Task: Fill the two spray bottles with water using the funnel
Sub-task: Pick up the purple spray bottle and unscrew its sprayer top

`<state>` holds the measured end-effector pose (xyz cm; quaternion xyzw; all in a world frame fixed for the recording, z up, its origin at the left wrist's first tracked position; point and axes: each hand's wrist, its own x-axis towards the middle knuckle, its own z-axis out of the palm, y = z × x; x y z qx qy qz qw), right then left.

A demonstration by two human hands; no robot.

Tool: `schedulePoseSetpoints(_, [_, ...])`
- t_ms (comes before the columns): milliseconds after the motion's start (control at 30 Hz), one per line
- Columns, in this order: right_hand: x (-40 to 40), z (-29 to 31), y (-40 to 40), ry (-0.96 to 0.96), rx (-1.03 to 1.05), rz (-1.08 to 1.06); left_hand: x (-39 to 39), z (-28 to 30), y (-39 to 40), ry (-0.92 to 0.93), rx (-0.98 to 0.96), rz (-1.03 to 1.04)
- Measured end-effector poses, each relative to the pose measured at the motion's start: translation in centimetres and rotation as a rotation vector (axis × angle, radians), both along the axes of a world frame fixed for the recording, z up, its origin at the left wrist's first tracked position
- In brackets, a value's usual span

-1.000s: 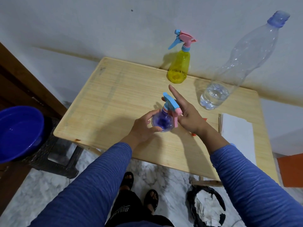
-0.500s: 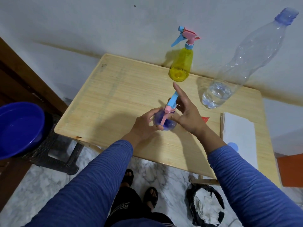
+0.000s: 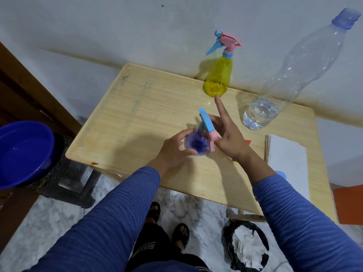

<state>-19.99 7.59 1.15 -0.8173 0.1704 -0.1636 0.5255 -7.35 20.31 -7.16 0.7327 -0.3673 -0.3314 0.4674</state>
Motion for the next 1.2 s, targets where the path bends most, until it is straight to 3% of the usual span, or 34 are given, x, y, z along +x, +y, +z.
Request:
schedulePoseSetpoints(233, [0.1,0.9,-0.1,-0.05,-0.033,-0.055,0.0,0.2,0.0,0.006,-0.005,-0.016])
schedulePoseSetpoints(567, [3.0,5.5,-1.3,-0.111,-0.29,-0.157,-0.2,0.5,0.1,0.051,-0.01,-0.007])
schedulePoseSetpoints(800, [6.5,8.5,-3.1,-0.117,-0.266,-0.236,-0.3,0.6,0.2,0.073,-0.011,0.011])
schedulePoseSetpoints(967, [8.3,8.5,-4.9,0.043,-0.303,-0.228,-0.1,0.5,0.2,0.054,-0.007,0.002])
schedulePoseSetpoints(1200, [8.5,1.3,-7.8,0.524,-0.447,-0.108,-0.1,0.2,-0.1,0.014,0.022,0.023])
